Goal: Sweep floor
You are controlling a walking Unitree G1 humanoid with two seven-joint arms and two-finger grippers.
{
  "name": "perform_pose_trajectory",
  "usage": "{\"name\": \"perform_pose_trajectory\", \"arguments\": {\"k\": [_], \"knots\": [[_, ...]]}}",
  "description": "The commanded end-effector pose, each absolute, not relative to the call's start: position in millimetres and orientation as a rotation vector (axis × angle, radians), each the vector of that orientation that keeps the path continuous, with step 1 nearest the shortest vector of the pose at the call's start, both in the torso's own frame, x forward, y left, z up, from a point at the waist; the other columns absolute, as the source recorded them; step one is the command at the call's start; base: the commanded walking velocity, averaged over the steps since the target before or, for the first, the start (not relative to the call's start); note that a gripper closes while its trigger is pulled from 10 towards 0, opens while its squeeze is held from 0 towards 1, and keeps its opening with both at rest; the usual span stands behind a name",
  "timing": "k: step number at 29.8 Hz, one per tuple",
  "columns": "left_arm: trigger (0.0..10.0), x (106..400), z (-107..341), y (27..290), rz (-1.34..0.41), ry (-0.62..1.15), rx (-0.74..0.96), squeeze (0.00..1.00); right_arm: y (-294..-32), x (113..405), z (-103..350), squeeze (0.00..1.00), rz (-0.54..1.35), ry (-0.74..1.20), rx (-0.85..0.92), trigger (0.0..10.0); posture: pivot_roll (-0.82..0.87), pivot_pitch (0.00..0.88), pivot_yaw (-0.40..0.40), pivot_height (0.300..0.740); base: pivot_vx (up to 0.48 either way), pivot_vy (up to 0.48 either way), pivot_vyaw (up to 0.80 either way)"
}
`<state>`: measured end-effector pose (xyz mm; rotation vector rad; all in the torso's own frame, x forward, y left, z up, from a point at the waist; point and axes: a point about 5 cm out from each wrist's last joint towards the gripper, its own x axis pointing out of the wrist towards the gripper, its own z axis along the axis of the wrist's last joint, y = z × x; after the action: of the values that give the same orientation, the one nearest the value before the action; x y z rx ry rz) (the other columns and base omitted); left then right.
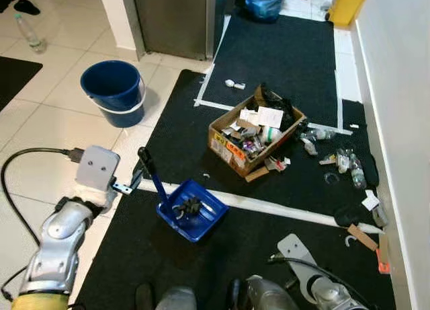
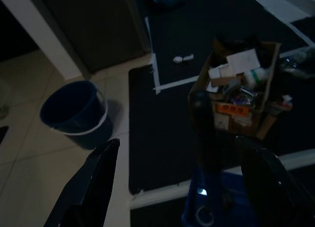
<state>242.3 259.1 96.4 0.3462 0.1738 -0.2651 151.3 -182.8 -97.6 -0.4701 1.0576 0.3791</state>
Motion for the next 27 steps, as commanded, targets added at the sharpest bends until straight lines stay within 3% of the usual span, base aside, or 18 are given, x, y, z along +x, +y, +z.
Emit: {"name": "perform_pose_trajectory", "arguments": {"k": [1, 27], "knots": [[10.0, 241.9, 89.3, 254.7, -0.287, 0.177, 0.340, 0.00, -192.6, 140.7, -101.0, 0.00, 0.364, 1.116, -0.491, 10.0, 0.27, 0.064, -0.104, 0.740, 0.000, 0.000, 0.00], [10.0, 288.7, 80.4, 254.6, -0.278, 0.104, 0.319, 0.00, -200.8, 119.1, -106.4, 0.00, 0.373, 1.156, -0.504, 10.0, 0.21, 0.131, -0.117, 0.740, 0.000, 0.000, 0.00]]}}
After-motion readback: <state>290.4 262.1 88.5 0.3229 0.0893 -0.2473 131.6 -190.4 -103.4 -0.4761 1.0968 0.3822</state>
